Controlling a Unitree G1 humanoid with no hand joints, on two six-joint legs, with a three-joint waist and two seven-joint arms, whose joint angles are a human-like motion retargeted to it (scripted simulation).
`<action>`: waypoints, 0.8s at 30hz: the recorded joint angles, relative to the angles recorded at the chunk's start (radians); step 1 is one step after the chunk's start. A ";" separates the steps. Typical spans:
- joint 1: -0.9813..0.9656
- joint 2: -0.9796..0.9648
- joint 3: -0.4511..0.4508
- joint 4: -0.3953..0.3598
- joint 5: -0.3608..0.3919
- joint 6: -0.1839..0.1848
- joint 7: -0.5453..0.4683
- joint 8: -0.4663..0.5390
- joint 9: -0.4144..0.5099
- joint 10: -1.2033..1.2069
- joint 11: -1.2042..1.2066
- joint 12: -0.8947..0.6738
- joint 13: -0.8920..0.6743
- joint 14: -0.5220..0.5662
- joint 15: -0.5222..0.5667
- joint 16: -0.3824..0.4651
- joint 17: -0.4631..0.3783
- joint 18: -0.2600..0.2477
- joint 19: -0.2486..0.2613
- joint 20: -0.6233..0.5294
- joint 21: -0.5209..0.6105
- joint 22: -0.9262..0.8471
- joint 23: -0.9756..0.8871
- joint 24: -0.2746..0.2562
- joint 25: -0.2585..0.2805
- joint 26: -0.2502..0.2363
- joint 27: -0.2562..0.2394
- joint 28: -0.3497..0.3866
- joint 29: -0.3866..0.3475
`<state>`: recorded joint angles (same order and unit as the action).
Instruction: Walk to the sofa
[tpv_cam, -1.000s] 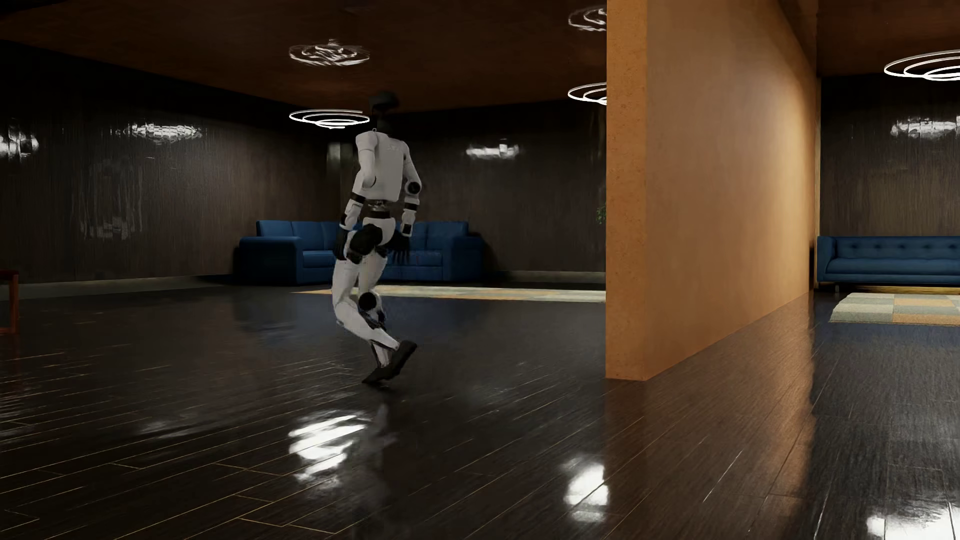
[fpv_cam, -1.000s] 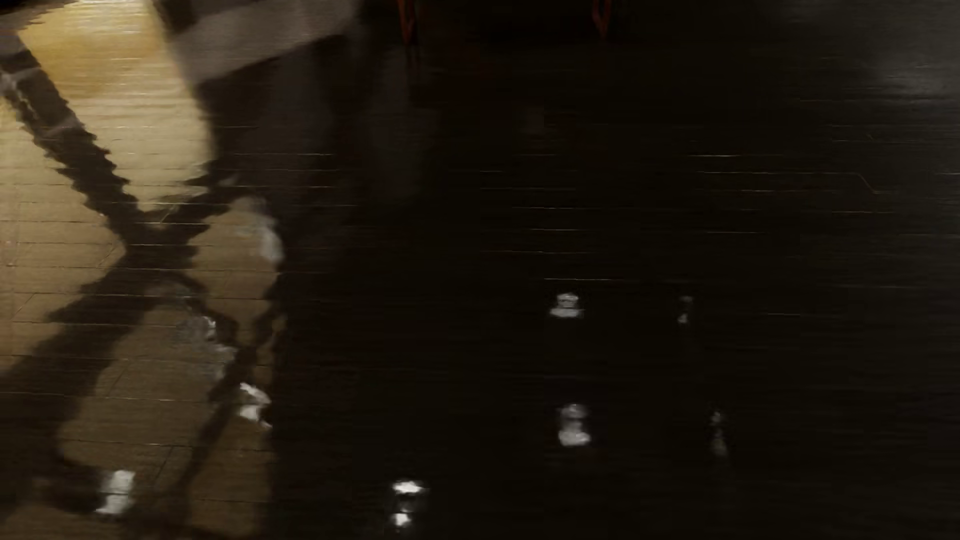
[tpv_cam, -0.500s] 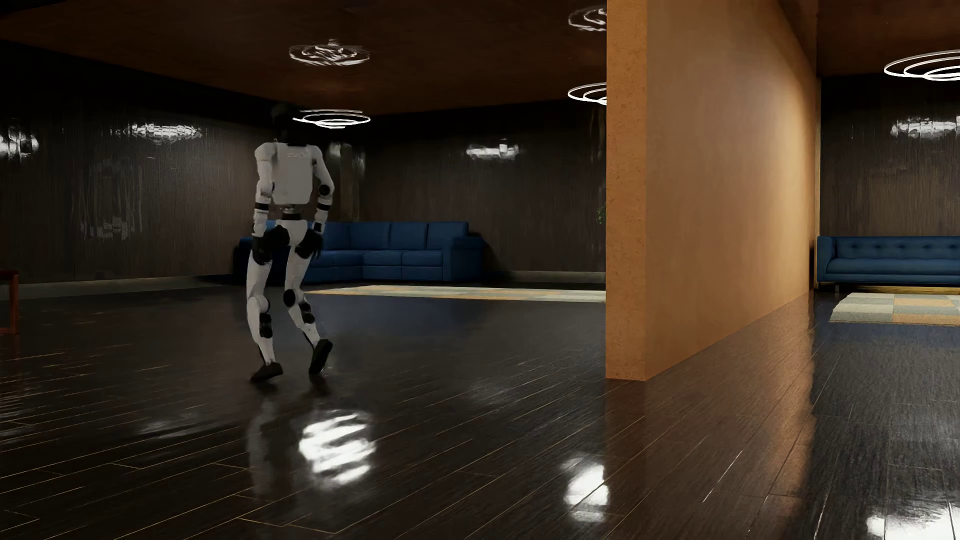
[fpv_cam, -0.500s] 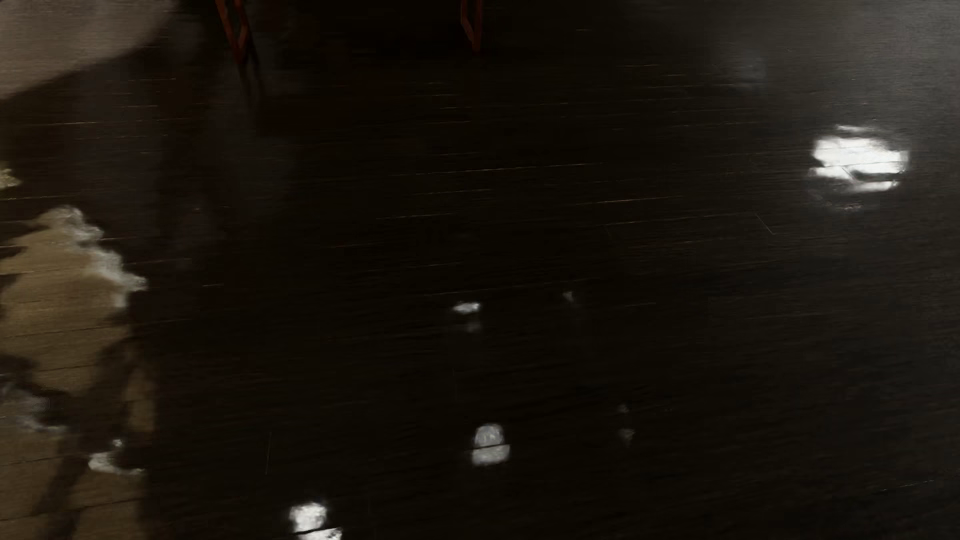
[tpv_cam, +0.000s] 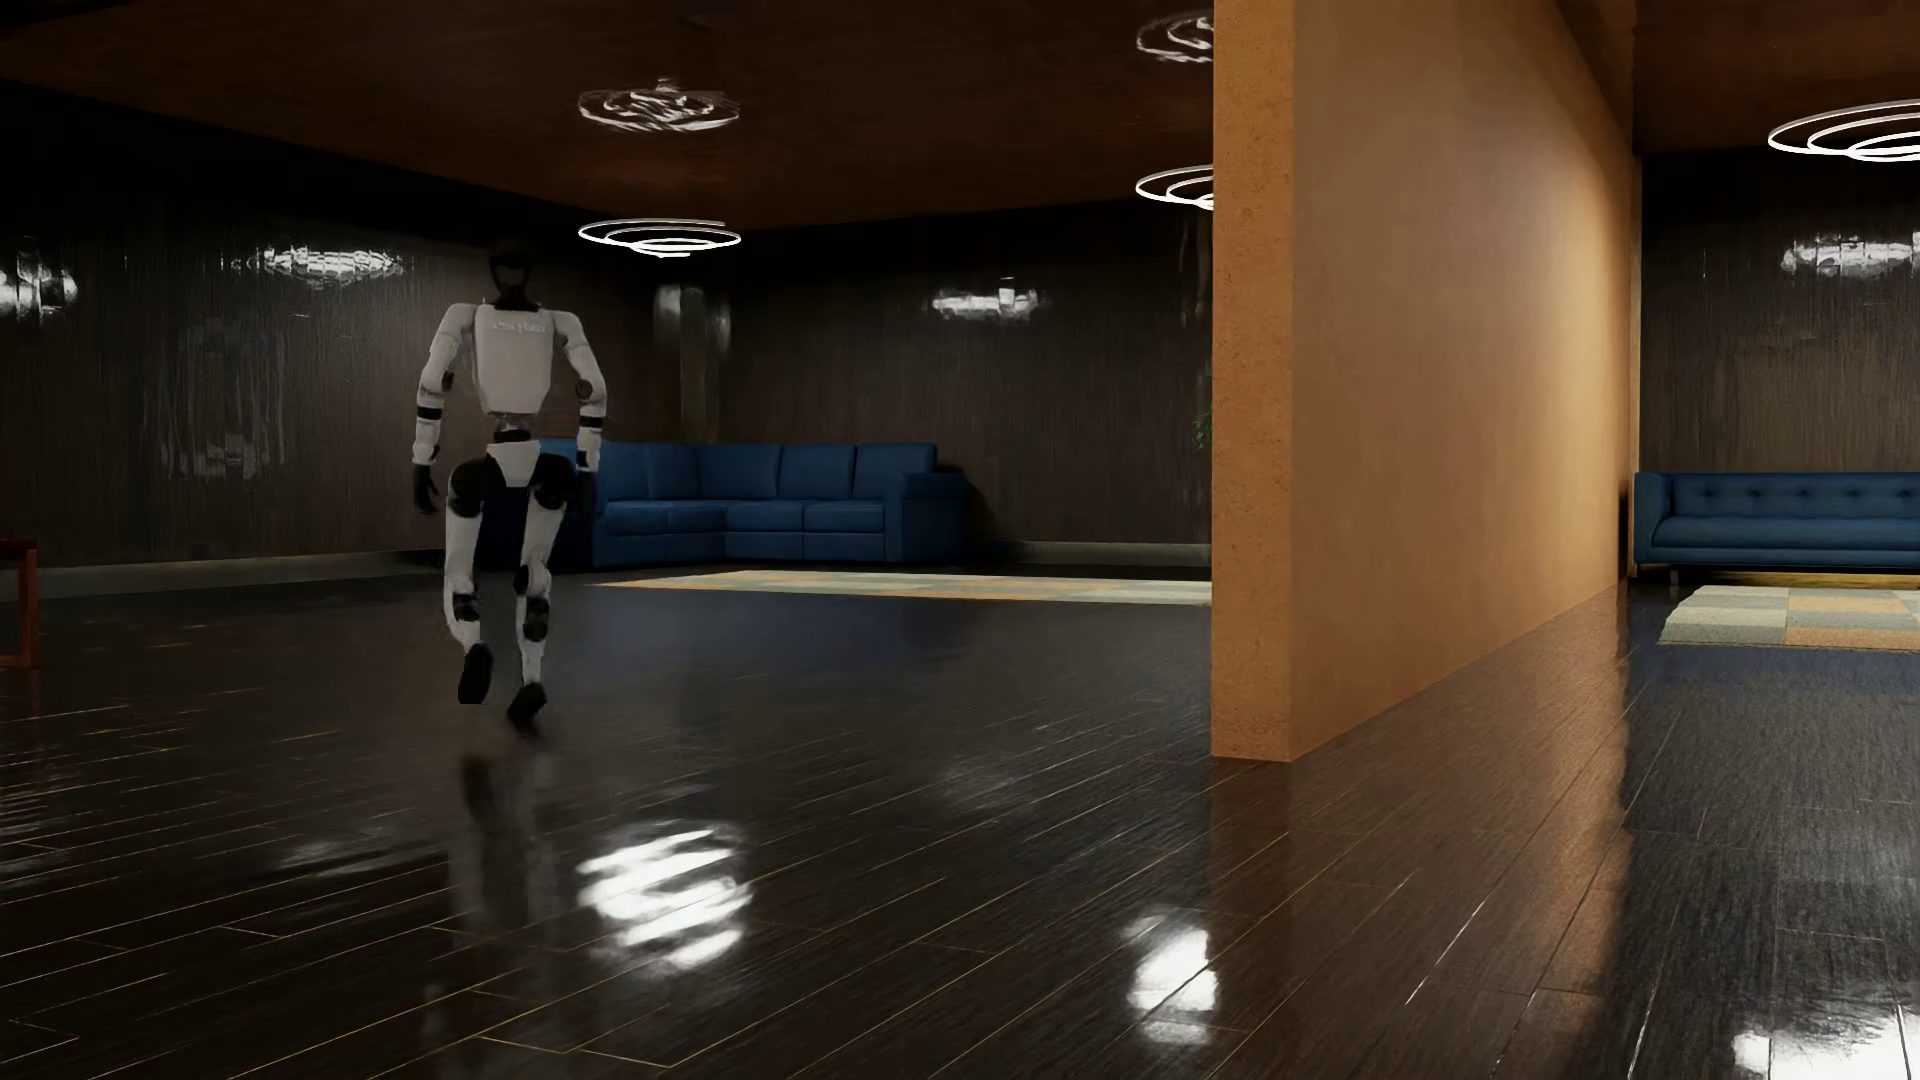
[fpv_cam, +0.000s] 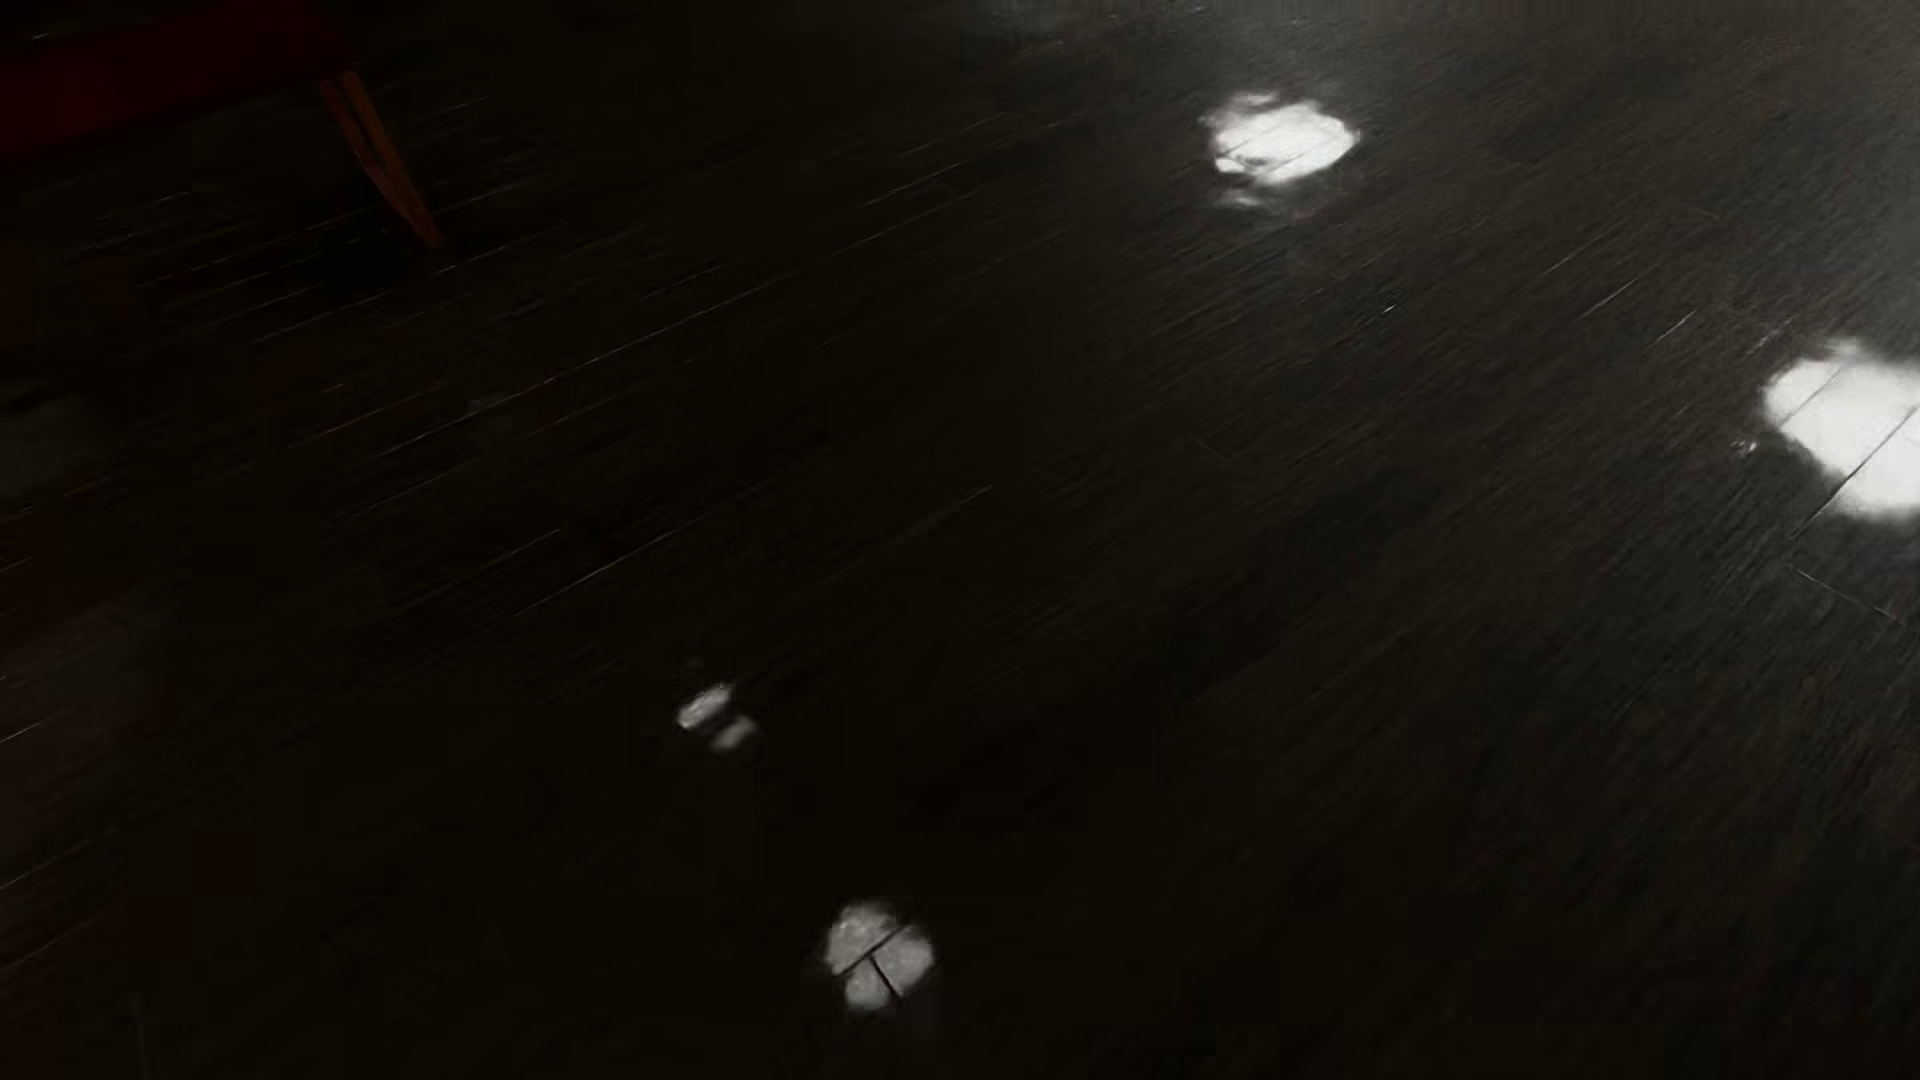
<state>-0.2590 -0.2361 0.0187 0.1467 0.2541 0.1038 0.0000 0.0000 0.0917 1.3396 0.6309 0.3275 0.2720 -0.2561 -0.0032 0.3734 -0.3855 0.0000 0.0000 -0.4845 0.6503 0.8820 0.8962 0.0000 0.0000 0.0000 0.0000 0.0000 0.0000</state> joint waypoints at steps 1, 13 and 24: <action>-0.031 0.161 0.061 -0.039 -0.031 -0.030 0.000 0.000 0.033 -0.131 -0.080 0.009 -0.013 -0.009 -0.065 0.003 -0.003 0.000 0.000 -0.001 -0.064 -0.001 -0.075 0.000 0.000 0.000 0.000 0.000 0.000; -0.105 0.362 0.229 -0.126 -0.232 -0.127 0.000 0.000 -0.029 -0.498 0.611 0.012 -0.119 0.007 0.175 -0.022 0.031 0.000 0.000 0.012 -0.087 0.144 -0.111 0.000 0.000 0.000 0.000 0.000 0.000; 0.562 -0.301 -0.226 -0.020 -0.220 -0.022 0.000 0.000 -0.049 -0.713 -0.109 -0.147 0.151 0.074 -0.069 0.010 0.039 0.000 0.000 0.167 0.006 -0.207 0.151 0.000 0.000 0.000 0.000 0.000 0.000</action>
<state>0.3027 -0.5375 -0.2069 0.1268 0.0343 0.0820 0.0000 0.0000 0.0422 0.6266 0.5223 0.1807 0.4228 -0.1826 -0.0725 0.3833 -0.3467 0.0000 0.0000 -0.3172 0.6566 0.6753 1.0473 0.0000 0.0000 0.0000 0.0000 0.0000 0.0000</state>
